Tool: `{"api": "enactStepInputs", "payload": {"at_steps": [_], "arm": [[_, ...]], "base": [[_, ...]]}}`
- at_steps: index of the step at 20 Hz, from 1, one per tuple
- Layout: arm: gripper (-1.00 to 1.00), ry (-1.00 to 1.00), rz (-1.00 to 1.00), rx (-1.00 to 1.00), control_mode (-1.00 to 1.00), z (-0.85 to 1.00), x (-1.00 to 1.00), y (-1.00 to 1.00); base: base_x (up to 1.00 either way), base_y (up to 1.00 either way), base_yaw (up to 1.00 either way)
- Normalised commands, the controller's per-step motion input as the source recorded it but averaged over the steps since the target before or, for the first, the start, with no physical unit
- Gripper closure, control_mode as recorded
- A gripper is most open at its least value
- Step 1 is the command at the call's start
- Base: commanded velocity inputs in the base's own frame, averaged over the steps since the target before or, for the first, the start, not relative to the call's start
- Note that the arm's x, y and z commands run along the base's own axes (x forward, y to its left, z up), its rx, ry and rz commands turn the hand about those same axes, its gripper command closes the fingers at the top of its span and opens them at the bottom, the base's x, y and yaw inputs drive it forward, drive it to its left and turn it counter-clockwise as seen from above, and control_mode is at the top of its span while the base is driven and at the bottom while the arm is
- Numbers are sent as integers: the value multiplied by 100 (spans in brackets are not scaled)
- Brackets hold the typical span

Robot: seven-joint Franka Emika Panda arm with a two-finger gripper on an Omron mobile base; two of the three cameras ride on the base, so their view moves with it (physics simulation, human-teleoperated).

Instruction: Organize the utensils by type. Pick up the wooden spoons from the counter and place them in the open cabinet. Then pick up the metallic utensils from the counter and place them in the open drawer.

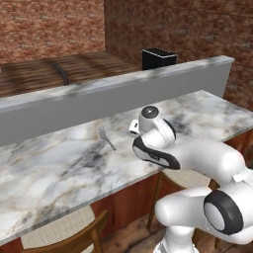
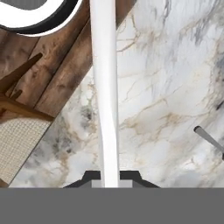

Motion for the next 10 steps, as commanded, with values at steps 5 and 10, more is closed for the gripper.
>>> {"api": "enactStepInputs", "payload": {"at_steps": [5,10], "arm": [[100,0,-20,0,-100,17,-85,-62],[100,-7,-20,0,-100,3,-100,-50]], "base": [[0,0,0],[0,0,0]]}}
